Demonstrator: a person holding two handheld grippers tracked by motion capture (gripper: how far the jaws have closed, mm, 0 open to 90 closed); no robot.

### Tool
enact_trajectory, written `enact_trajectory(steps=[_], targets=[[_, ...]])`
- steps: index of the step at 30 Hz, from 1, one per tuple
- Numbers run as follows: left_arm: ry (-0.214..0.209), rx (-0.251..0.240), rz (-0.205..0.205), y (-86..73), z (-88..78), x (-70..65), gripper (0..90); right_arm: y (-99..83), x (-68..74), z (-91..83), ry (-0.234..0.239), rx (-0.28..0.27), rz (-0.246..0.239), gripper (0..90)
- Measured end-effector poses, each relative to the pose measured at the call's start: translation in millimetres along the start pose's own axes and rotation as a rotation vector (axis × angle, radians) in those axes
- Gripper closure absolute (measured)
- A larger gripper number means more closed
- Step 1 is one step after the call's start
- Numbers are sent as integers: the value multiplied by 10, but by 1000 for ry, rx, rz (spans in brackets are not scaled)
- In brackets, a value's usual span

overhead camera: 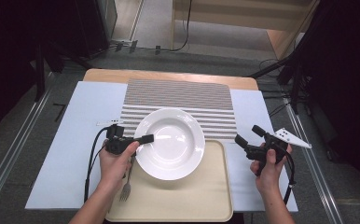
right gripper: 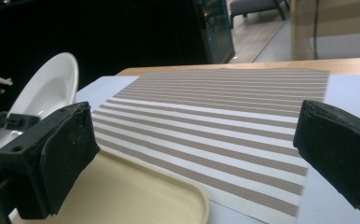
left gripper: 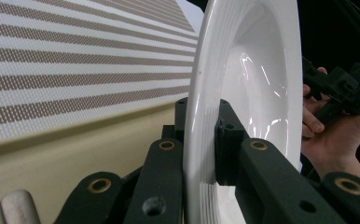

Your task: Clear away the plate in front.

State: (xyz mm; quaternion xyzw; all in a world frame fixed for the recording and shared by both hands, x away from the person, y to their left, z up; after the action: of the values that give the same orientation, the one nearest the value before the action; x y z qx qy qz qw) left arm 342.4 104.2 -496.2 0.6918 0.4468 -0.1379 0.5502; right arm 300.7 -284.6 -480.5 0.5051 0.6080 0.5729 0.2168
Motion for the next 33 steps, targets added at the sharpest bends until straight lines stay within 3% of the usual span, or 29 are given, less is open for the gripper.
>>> enact_trajectory(steps=[7,17,33], targets=[[-4,13,-10,-115,-44,-23,820,-66,-55,-143,-68,1,-54,0],[-13,38,-26,-273,-81,-86,820,-199,-171,-346,-127,-16,-57,0],[-9,113,-67,-516,-97,-95,819,-418,-275,-542,-167,-10,-72,0]])
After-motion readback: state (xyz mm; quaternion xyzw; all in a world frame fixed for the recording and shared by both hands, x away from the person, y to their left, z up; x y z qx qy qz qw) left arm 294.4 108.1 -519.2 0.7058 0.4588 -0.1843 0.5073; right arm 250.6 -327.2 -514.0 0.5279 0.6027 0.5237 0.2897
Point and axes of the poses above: each handheld gripper's, and its own axes: z roughly forward along the jaws, y roughly out of its top, x roughly to its left, the point moved 6 cm from there along z, roughly forward along the jaws, and after that the axes turned 4 degrees about -y, right-handed, at the moved point
